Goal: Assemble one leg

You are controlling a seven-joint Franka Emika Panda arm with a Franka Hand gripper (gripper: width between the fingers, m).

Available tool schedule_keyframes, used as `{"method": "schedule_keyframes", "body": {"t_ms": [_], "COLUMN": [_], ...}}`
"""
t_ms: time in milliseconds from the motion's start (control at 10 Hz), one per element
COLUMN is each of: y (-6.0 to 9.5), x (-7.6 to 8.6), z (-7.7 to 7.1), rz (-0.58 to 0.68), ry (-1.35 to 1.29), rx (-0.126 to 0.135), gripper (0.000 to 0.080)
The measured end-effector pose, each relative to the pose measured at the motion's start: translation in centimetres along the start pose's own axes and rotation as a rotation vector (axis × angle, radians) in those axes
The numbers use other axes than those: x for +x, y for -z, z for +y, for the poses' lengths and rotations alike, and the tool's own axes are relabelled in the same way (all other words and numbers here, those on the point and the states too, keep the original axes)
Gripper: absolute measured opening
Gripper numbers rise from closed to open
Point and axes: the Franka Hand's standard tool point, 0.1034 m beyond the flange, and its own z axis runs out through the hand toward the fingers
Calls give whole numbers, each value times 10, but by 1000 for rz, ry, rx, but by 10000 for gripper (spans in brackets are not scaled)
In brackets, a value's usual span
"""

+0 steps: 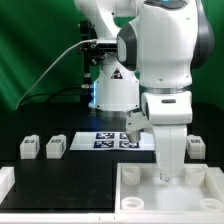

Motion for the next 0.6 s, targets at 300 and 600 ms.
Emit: {"method": "schedule_keyframes", "body": {"t_ms": [300,600], "y": [0,0], "x": [0,-1], "z": [0,0], "rz": [0,0], "ry": [-1,-2], "rx": [0,0], "gripper": [646,649]}}
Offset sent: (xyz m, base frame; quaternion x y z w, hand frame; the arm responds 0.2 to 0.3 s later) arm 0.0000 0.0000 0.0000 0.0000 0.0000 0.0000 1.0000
